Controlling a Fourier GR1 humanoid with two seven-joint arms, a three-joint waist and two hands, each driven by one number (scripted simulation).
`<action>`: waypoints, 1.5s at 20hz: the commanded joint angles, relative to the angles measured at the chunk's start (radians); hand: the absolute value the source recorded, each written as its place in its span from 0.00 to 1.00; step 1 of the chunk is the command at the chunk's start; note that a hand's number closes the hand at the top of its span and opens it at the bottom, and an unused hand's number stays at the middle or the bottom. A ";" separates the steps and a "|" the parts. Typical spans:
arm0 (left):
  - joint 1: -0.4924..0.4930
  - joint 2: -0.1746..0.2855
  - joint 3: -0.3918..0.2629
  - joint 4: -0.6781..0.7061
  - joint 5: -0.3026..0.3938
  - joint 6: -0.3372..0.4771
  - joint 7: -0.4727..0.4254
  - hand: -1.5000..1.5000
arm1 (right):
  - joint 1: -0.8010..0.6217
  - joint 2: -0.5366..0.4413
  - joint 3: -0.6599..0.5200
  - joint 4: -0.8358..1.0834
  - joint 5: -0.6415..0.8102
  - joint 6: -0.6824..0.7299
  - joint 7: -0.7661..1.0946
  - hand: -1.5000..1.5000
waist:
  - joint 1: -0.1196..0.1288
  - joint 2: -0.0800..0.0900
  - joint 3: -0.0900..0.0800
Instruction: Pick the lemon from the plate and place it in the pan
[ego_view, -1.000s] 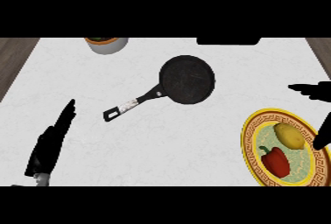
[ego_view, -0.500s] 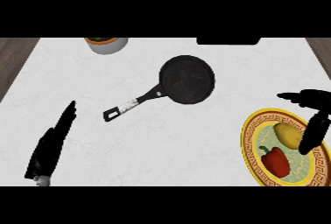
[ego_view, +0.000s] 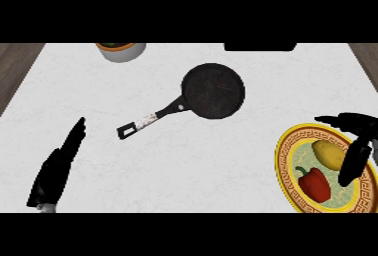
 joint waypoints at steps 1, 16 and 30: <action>-0.054 -0.018 0.049 0.079 -0.023 -0.034 -0.038 0.50 | 0.017 0.034 -0.017 -0.011 0.051 0.022 0.012 0.00 | -0.001 0.001 0.000; 0.038 -0.093 0.079 -0.072 -0.095 -0.086 0.044 0.50 | 0.038 0.090 -0.072 0.113 0.245 -0.003 -0.155 0.00 | 0.000 0.000 0.000; 0.016 -0.117 0.110 -0.031 -0.098 -0.124 0.023 0.50 | 0.014 0.162 -0.131 0.243 0.252 -0.084 -0.292 1.00 | 0.000 0.001 0.000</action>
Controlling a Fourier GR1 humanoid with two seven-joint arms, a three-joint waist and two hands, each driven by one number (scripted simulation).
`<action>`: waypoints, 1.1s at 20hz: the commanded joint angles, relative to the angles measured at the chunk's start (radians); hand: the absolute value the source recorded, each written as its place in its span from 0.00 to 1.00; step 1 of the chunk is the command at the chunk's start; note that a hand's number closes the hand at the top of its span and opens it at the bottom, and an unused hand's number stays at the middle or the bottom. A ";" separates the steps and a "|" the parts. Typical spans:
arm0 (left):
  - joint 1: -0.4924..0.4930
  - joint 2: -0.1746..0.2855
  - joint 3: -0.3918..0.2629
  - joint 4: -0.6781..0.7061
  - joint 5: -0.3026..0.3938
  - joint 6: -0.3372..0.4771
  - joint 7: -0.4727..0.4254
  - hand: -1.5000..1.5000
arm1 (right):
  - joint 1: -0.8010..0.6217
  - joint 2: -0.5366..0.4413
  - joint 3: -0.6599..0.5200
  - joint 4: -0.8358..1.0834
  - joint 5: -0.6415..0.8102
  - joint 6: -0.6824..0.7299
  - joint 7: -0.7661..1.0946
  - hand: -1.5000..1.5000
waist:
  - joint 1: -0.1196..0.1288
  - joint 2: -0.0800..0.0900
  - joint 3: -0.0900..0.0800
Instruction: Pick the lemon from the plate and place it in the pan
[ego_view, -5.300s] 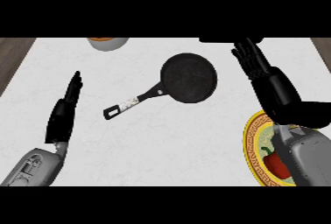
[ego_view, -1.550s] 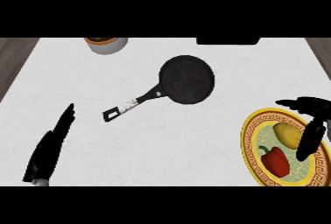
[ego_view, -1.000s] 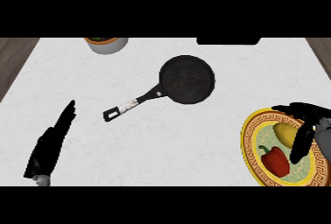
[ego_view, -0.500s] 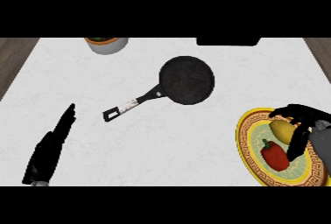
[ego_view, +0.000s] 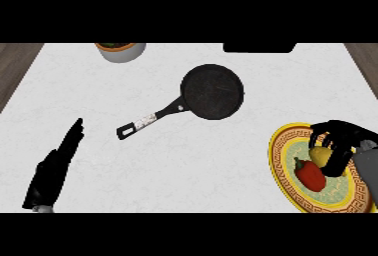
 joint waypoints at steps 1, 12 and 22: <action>-0.074 0.018 0.049 0.035 0.023 -0.036 0.028 0.50 | 0.001 0.059 -0.005 0.025 0.006 -0.025 0.007 1.00 | 0.001 0.009 0.012; 0.044 -0.006 0.029 0.000 -0.015 0.021 0.008 0.50 | 0.166 0.279 -0.032 -0.355 0.329 -0.647 0.686 1.00 | -0.065 -0.026 0.002; 0.017 -0.011 0.009 -0.008 -0.015 -0.002 0.007 0.50 | 0.052 0.359 0.314 -0.737 0.920 -0.642 0.936 1.00 | -0.011 -0.003 0.008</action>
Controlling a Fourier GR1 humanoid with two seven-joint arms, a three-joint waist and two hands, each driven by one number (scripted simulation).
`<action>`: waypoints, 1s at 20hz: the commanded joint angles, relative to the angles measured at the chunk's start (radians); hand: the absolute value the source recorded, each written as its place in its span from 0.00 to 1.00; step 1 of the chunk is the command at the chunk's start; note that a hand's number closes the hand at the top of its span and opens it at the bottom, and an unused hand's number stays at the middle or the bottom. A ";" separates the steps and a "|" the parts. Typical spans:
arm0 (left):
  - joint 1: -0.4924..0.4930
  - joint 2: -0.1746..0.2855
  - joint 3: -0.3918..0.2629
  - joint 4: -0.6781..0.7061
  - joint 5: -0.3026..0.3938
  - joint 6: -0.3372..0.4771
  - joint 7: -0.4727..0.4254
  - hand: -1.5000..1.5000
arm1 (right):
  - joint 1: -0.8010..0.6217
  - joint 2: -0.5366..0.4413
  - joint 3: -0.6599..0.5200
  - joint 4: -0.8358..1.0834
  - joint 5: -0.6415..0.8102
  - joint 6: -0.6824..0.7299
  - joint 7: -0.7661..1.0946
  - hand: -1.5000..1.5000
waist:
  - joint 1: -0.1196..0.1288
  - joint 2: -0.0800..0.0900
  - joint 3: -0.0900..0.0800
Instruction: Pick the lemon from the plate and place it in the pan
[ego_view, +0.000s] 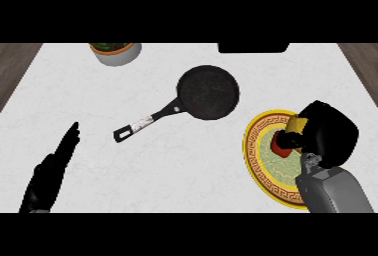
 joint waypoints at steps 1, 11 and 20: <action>-0.010 -0.023 -0.034 -0.001 -0.017 -0.002 -0.001 0.50 | -0.026 0.104 0.143 -0.093 0.243 -0.012 0.215 1.00 | 0.021 0.015 0.005; -0.053 -0.014 -0.020 -0.020 -0.028 -0.019 0.031 0.50 | -0.393 0.201 -0.053 0.275 0.143 -0.157 0.126 1.00 | 0.052 0.027 0.008; -0.059 -0.018 -0.029 0.011 -0.036 -0.033 -0.018 0.50 | -0.612 0.202 -0.279 0.775 0.001 -0.421 -0.052 1.00 | 0.090 0.044 0.008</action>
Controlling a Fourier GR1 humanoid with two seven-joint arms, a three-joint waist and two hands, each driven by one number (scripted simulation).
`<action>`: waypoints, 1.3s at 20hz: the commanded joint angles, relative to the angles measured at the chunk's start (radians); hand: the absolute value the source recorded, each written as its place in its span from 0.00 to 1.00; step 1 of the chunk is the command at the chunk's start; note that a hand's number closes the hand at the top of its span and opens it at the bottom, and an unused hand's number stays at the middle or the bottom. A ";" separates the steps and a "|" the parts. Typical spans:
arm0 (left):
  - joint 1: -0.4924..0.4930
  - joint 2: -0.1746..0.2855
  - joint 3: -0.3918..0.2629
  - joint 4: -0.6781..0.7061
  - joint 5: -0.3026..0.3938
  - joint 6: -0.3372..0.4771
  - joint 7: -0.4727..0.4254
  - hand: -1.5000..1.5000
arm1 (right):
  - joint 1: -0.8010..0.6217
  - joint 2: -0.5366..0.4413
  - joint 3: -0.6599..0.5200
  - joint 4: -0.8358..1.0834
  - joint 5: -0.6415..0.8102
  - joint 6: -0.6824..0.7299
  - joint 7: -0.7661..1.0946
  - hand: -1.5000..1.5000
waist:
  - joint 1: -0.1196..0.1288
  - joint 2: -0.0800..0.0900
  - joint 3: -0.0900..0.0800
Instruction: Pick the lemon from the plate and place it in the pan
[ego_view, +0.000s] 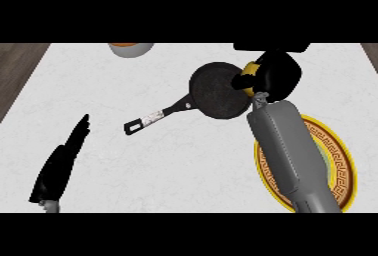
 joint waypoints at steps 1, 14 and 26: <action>0.017 -0.016 -0.021 -0.003 -0.018 0.005 -0.026 0.50 | -0.069 0.006 -0.073 0.247 -0.071 -0.209 -0.022 1.00 | 0.010 0.003 0.000; -0.043 -0.029 -0.043 -0.009 -0.022 -0.012 0.019 0.50 | -0.221 0.006 -0.395 0.569 -0.439 -0.318 -0.231 0.00 | 0.058 0.023 0.004; -0.048 -0.018 -0.017 0.008 -0.003 -0.028 0.011 0.50 | -0.207 0.006 -0.491 0.536 -0.535 -0.821 -0.606 0.00 | 0.038 0.015 0.003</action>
